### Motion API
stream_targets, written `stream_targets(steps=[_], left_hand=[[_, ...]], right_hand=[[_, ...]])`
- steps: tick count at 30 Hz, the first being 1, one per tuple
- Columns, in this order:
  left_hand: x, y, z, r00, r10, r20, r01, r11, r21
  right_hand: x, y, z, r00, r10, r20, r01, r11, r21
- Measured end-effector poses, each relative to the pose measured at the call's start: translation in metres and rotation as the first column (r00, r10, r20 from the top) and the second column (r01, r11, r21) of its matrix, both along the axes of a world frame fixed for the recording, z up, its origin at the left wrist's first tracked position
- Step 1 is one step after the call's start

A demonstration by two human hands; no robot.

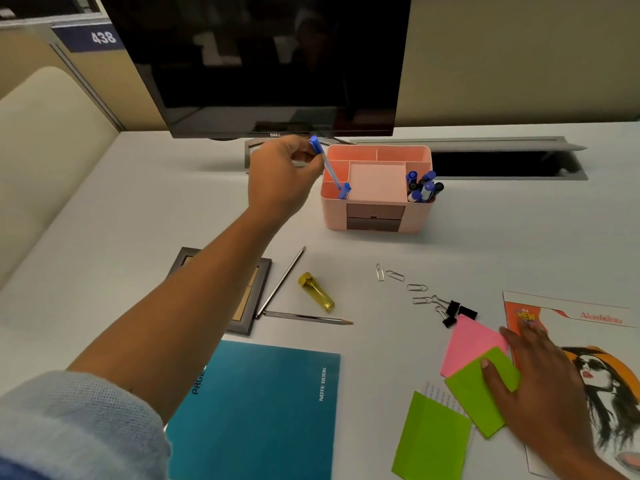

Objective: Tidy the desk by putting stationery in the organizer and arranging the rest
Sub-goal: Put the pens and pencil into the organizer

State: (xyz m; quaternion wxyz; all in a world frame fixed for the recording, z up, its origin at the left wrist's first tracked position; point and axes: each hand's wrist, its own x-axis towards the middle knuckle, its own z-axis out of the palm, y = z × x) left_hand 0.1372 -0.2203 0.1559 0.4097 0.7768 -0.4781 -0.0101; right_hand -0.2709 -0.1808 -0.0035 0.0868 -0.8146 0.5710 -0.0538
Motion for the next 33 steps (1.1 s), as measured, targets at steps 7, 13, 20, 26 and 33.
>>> stream_targets(steps=[7,13,20,26,33], left_hand=[[-0.007,-0.003,-0.022,0.999,-0.023,0.041,0.015,0.983,0.184],[-0.006,-0.007,-0.038,0.999,-0.04,0.035,0.027,0.951,0.309],[-0.024,0.059,-0.059,1.0,-0.018,-0.002,0.018,0.947,0.32],[-0.05,0.139,-0.103,0.985,-0.172,0.018,0.128,0.794,0.595],[-0.053,0.154,-0.117,0.96,-0.265,0.089,0.142,0.737,0.661]], right_hand=[[-0.001,0.001,-0.001,1.0,-0.004,0.026,0.004,1.0,0.007],[0.0,0.001,-0.001,1.0,-0.007,0.028,0.007,1.0,0.001],[-0.001,0.0,-0.002,1.0,-0.013,0.015,0.013,1.0,0.008],[-0.002,-0.001,-0.003,1.0,0.003,0.02,-0.003,1.0,0.0],[0.001,0.002,0.0,0.999,0.002,0.036,-0.002,1.0,-0.012]])
